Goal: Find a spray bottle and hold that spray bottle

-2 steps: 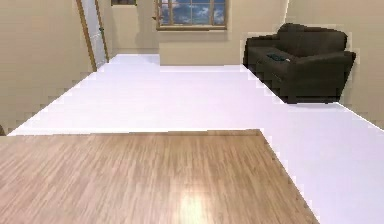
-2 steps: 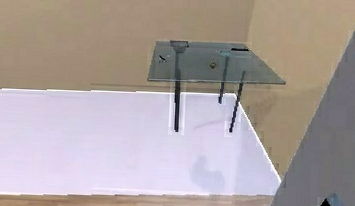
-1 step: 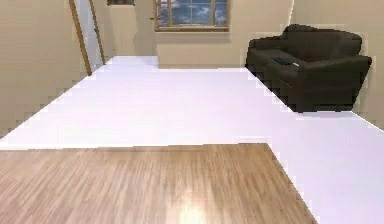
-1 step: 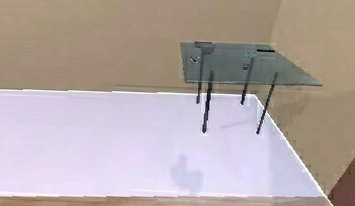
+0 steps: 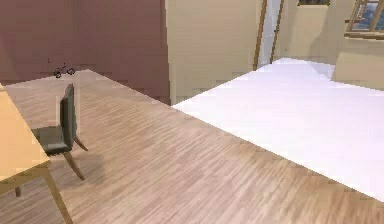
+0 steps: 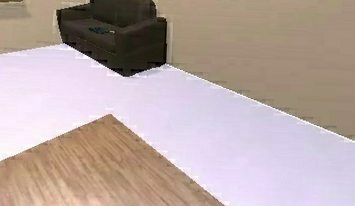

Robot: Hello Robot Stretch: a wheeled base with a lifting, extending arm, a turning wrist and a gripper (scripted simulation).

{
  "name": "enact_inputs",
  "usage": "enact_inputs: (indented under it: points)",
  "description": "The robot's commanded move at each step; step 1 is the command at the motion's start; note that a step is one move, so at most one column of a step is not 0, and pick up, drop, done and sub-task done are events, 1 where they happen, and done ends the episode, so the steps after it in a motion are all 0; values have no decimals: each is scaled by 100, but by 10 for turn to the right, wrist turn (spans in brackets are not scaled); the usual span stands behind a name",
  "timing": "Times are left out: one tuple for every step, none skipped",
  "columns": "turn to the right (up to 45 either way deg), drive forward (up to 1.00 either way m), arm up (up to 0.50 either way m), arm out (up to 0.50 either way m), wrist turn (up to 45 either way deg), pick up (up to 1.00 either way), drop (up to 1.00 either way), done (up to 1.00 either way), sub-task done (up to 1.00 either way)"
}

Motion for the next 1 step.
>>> enact_inputs:
  points:
    - [-90,0,0,0,0,0,0,0,0]
